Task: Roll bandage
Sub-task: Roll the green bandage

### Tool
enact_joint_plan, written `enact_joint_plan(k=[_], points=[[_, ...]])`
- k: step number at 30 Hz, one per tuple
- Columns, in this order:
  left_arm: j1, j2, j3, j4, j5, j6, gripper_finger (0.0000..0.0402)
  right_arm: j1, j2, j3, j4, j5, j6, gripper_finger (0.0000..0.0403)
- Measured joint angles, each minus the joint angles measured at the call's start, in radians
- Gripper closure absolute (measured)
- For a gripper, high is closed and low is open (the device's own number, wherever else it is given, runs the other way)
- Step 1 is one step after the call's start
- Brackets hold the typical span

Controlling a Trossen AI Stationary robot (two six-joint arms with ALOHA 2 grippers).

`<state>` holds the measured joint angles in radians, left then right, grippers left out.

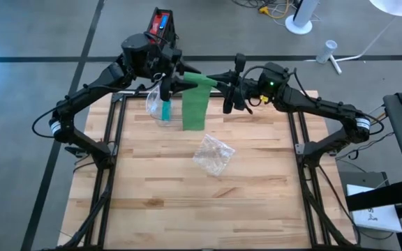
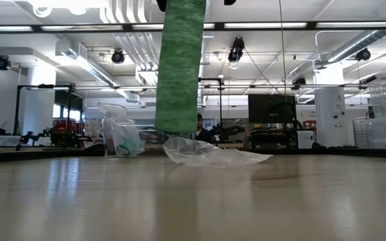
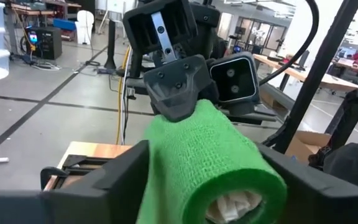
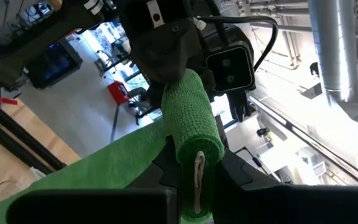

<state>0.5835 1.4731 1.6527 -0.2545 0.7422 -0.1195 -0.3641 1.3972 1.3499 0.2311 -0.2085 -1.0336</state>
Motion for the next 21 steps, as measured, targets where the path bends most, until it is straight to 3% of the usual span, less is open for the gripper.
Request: enact_joint_plan(k=[7, 11, 15, 21], points=[[0.0, 0.0, 0.0, 0.002, -0.02, -0.029, 0.0284, 0.0, 0.0, -0.006, -0.003, 0.005, -0.01, 0.0354], [0.0, 0.0, 0.0, 0.001, -0.02, 0.003, 0.0351, 0.0, 0.0, -0.006, -0.004, 0.004, 0.082, 0.034], [-0.001, 0.0, 0.0, -0.003, -0.017, 0.078, 0.0355, 0.0, -0.002, -0.006, -0.017, -0.017, 0.336, 0.0302], [-0.001, -0.002, 0.0, -0.006, -0.019, 0.275, 0.0349, 0.003, -0.035, -0.006, -0.031, -0.067, 0.681, 0.0205]])
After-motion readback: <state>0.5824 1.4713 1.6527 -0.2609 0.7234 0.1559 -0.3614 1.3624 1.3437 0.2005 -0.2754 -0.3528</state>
